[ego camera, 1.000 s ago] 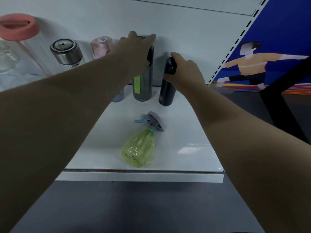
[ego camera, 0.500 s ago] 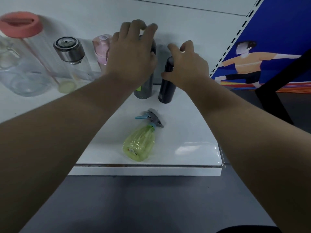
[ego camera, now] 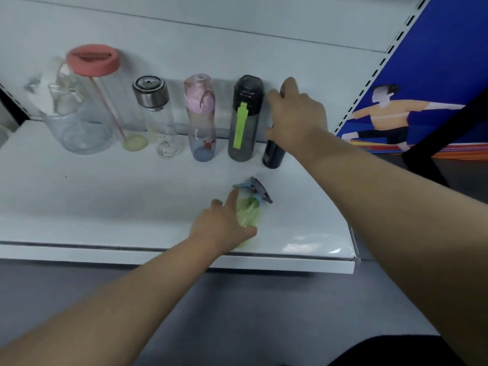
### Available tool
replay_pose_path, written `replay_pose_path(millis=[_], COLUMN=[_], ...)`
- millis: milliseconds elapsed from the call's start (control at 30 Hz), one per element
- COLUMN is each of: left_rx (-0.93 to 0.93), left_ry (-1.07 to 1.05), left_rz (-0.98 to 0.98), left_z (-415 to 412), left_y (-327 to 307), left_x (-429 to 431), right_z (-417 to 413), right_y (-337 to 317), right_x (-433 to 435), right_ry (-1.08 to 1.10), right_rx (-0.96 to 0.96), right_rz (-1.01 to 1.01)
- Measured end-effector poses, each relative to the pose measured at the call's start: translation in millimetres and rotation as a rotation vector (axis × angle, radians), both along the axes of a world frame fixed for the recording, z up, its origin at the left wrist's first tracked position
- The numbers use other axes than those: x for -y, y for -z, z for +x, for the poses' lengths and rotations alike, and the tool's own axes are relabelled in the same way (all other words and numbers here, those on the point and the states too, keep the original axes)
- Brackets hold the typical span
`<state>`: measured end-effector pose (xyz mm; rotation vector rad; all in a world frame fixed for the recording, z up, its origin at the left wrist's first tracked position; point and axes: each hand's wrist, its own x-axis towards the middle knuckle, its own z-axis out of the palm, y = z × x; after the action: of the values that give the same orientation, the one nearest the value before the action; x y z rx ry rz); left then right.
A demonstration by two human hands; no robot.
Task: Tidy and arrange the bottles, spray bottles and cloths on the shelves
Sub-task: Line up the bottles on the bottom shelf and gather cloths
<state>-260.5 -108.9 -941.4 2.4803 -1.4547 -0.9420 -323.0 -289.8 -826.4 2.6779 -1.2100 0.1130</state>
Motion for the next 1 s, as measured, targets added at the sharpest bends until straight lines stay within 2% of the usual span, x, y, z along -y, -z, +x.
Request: replay_pose_path(millis=[100,167,267,367,500,600,833,1000], left_rx=[-0.166,-0.204,-0.273,-0.384,-0.582,-0.641,-0.483,-0.436], left_ry=[-0.082,-0.098,-0.183,-0.346,-0.556,-0.691,-0.820,-0.934], left_rz=[0.036,0.025,-0.046,-0.173,-0.332,-0.380,-0.368,-0.390], left_z=[-1.7,6.6,29.8,60.3,93.9,109.4,150.9,151.2], left_y=[0.4,-4.1,-13.7,-28.6,-50.4,-70.2,-161.3,-241.4], left_x=[-9.2,-18.2,-33.6,-53.5,-97.2,-136.2,-223.4,-293.1], right_z=[0.0,5.9,23.8,45.6,86.9,114.4,160.4,182.3], right_y=[-5.1,-7.9,-9.2,-7.5,-4.6,-4.1,-52.9,-123.7], right_x=[-15.8,-28.2,-46.7,-65.7,-102.6,-145.3,-256.7,-330.6], right_ry=[-0.050,-0.077,-0.117,-0.101,0.068,0.229,0.316,0.218], right_rx=[0.015,0.015,-0.006,0.024,0.141,0.155,0.377,0.275], right_rz=[-0.012,0.001,0.056,0.192,0.504,0.787,1.440,1.681])
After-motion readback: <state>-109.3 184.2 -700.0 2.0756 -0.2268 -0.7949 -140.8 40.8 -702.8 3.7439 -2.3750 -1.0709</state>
